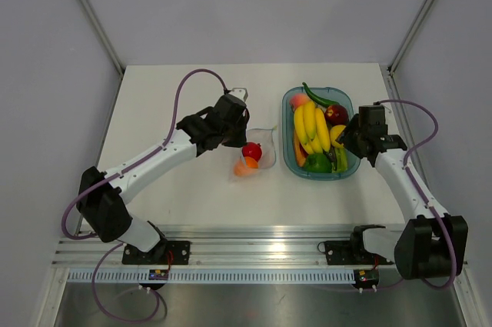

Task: Place the food in the zip-top bag and seal the zipper
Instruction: Pick up the fake fruit from the bin.

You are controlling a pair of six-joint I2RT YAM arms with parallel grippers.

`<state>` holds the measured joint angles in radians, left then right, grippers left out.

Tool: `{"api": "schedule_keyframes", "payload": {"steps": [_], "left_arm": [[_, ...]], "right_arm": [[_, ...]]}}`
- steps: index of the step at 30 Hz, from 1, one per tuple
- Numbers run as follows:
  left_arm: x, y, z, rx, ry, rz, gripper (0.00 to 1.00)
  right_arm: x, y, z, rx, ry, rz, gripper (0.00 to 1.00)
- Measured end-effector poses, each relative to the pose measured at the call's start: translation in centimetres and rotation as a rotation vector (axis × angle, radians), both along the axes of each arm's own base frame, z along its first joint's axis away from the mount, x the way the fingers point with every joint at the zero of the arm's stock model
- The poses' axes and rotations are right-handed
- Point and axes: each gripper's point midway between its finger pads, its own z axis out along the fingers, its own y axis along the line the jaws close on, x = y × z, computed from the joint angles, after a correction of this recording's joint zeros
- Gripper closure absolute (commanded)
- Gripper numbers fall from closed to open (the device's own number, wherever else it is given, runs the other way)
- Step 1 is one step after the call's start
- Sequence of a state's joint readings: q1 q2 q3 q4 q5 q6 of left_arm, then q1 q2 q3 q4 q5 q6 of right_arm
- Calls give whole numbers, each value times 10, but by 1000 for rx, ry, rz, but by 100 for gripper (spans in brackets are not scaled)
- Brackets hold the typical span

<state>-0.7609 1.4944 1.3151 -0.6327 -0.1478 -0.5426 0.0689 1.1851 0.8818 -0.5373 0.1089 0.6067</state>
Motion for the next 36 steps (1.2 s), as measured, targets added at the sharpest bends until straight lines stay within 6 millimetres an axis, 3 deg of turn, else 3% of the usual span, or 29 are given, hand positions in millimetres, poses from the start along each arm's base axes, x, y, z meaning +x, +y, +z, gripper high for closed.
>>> {"api": "schedule_keyframes", "payload": {"steps": [4, 16, 30, 36], "left_arm": [[0, 0, 0, -2, 2, -3, 100], [-1, -1, 0, -6, 6, -8, 100], [-2, -4, -5, -8, 23, -19, 100], [-3, -5, -5, -12, 28, -23, 100]], "right_arm": [[8, -7, 1, 6, -20, -28, 63], [20, -28, -18, 24, 13, -61, 59], [29, -13, -25, 80, 14, 33, 66], [32, -12, -26, 78, 9, 45, 73]]}}
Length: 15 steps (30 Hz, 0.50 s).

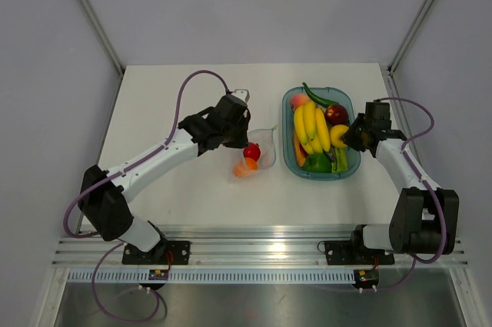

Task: Place the food in the zip-top bag and seal the zipper
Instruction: Pick up the fake fruit from the bin.

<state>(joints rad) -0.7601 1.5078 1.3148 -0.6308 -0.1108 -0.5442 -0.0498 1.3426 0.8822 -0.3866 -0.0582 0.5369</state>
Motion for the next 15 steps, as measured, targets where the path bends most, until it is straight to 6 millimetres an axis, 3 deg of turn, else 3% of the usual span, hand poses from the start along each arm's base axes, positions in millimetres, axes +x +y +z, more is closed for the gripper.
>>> {"api": "schedule_keyframes", "payload": {"steps": [5, 8, 10, 15], "left_arm": [[-1, 0, -2, -2, 5, 2, 100], [-2, 1, -5, 2, 12, 3, 100], [-2, 1, -6, 3, 13, 2, 100], [-2, 1, -7, 3, 14, 2, 100]], "right_arm": [[0, -2, 0, -12, 1, -1, 74], [0, -3, -1, -21, 2, 1, 85], [-1, -3, -1, -24, 3, 4, 98], [-1, -3, -1, -24, 3, 4, 100]]}}
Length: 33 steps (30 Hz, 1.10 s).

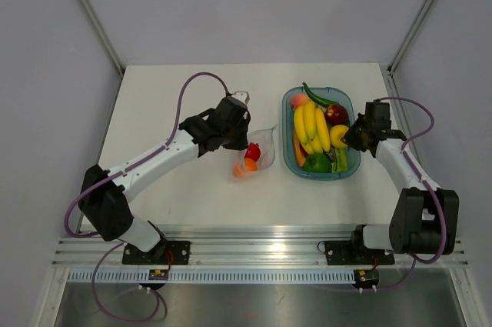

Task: Place the food in the zip-top bag and seal the zipper
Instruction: Pick up the fake fruit from the bin.

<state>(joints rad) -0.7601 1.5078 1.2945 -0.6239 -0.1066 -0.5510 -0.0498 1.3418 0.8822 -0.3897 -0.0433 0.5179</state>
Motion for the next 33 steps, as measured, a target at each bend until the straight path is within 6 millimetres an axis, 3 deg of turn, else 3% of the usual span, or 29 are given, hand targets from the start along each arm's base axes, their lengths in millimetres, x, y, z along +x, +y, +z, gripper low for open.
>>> {"api": "schedule_keyframes", "payload": {"steps": [8, 17, 24, 29, 33], "left_arm": [[-1, -1, -2, -2, 3, -3, 100], [0, -2, -2, -5, 2, -4, 100], [1, -3, -2, -3, 4, -4, 100], [1, -3, -2, -3, 4, -2, 100], [1, -3, -2, -7, 7, 3, 100]], "right_arm": [[-7, 1, 15, 1, -28, 3, 100], [-27, 8, 58, 16, -108, 35, 100], [-39, 25, 94, 67, -184, 107, 100], [-49, 67, 127, 91, -243, 243, 100], [-64, 123, 152, 130, -293, 414, 100]]}}
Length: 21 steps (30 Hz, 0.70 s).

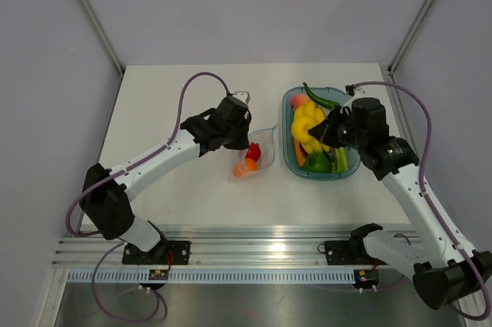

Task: Place the food in the zip-top bag and seal the zipper
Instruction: Pick up the fake fruit from the bin, then place the fake fruit in the zipper food storage bag.

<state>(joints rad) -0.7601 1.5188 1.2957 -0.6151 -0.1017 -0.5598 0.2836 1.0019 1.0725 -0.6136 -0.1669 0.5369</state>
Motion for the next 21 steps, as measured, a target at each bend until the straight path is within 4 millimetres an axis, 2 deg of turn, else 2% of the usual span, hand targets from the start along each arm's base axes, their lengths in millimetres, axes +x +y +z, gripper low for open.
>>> {"api": "schedule_keyframes", "payload": {"steps": [4, 12, 16, 21], "left_arm": [[0, 0, 0, -2, 2, 7, 100], [0, 0, 2, -6, 4, 14, 100], [-1, 1, 1, -1, 9, 14, 100], [-1, 2, 0, 3, 12, 15, 100]], "right_arm": [[-16, 40, 5, 6, -2, 116, 100], [-30, 98, -9, -31, 41, 270, 100], [-33, 118, -20, -48, 67, 321, 100], [-22, 130, -41, -68, 101, 328, 100]]}}
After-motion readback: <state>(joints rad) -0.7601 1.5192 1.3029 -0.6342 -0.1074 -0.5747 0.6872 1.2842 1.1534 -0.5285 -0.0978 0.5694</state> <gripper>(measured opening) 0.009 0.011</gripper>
